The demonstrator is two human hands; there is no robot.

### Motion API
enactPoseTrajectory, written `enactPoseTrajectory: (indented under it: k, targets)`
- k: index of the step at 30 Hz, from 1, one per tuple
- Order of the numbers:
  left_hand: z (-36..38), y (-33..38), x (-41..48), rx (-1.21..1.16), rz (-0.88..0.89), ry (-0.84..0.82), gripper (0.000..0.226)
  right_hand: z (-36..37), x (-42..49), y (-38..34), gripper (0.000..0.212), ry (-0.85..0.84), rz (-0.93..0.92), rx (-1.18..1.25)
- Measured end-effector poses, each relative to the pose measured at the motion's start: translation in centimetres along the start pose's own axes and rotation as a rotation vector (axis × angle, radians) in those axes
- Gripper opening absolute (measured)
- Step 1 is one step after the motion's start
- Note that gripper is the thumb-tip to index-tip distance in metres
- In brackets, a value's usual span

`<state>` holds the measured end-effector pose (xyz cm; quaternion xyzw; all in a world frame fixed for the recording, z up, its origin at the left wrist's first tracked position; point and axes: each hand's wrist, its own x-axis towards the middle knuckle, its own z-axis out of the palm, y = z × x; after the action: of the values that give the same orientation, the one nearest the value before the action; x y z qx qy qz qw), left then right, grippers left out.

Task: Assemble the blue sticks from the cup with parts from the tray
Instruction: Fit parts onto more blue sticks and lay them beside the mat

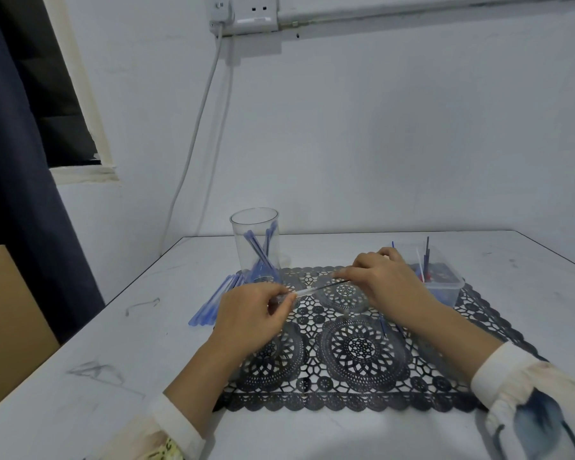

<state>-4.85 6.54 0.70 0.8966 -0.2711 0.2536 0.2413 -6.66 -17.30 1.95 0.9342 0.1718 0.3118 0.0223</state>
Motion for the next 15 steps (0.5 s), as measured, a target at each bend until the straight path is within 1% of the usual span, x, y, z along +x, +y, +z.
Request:
enactPoseTrajectory:
  k: [1, 3, 5, 8, 11, 13, 15]
  targets:
    - [0.0, 0.0, 0.0, -0.002, -0.004, -0.001, 0.021, 0.1, 0.0, 0.2, 0.053, -0.019, -0.003, -0.018]
    - [0.0, -0.1, 0.0, -0.007, -0.009, -0.009, 0.02, 0.3, -0.1, 0.9, 0.051, -0.013, 0.001, -0.032]
    - [0.1, -0.1, -0.1, -0.016, -0.013, -0.027, 0.021, 0.6, -0.3, 1.5, 0.046, 0.014, -0.004, -0.008]
    - [0.4, -0.2, -0.1, -0.02, -0.016, -0.034, 0.024, 1.4, -0.4, 2.3, 0.034, -0.019, -0.042, 0.016]
    - [0.6, -0.2, 0.0, -0.029, -0.026, -0.035, 0.025, 1.7, -0.5, 2.9, 0.016, -0.165, -0.063, 0.006]
    - [0.6, -0.2, -0.1, -0.031, -0.037, -0.042, 0.022, 1.8, -0.5, 3.2, 0.021, -0.294, -0.062, -0.024]
    - [0.6, -0.2, -0.1, -0.031, -0.04, -0.041, 0.022, 1.8, -0.5, 3.3, 0.024, -0.348, -0.086, -0.041]
